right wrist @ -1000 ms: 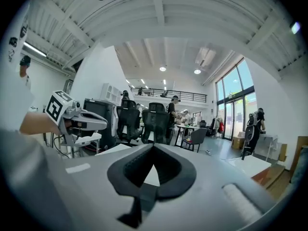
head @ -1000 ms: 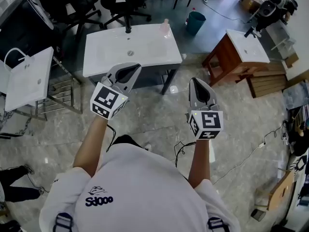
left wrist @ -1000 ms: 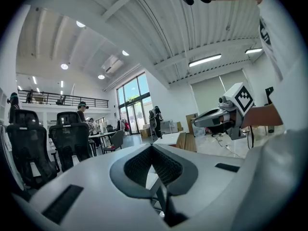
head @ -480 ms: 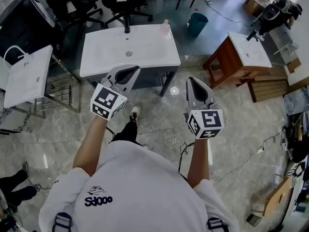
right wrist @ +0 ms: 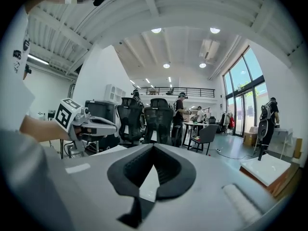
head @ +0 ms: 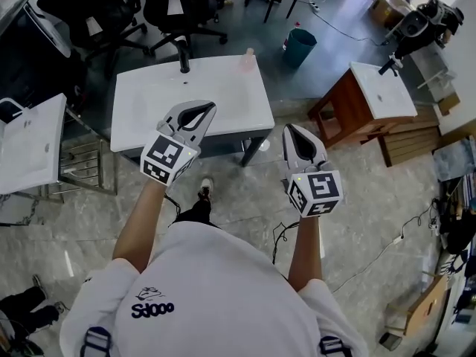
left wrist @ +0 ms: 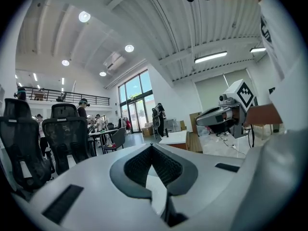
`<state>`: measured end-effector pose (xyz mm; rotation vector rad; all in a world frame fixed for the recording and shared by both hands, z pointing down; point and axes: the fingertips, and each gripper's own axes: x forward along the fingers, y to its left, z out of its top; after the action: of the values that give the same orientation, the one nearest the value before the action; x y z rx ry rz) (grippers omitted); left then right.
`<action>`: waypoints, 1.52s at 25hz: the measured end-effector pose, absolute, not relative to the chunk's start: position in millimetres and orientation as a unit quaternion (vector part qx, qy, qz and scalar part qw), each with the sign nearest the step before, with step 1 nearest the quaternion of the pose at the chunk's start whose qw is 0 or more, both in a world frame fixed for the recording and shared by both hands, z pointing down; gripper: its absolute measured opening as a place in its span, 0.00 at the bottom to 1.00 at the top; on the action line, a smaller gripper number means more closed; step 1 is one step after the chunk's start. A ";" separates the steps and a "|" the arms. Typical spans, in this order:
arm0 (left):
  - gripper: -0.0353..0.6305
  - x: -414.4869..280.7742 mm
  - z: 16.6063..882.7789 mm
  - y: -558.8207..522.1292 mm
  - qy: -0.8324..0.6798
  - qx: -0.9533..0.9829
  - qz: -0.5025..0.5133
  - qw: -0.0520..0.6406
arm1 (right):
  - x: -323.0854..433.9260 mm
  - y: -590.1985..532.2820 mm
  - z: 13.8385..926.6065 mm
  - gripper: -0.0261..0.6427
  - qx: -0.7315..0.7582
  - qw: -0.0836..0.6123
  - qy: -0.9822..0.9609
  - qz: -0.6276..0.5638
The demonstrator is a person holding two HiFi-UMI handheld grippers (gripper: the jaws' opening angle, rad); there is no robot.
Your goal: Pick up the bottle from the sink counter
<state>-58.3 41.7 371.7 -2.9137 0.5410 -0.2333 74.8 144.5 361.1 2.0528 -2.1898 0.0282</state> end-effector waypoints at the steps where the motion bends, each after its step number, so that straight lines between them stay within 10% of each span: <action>1: 0.06 -53.5 372.7 29.8 0.180 -0.977 -0.079 0.082 | 78.4 133.6 361.4 0.05 0.682 0.074 -0.727 0.009; 38: 0.06 31.2 421.6 -205.8 0.176 -0.976 -0.125 0.035 | 166.1 -128.0 397.2 0.05 0.673 0.061 -0.734 0.064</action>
<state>31.2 -205.8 421.6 -2.9989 0.5419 -0.3831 166.1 -128.0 397.2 2.0352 -2.2215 0.1942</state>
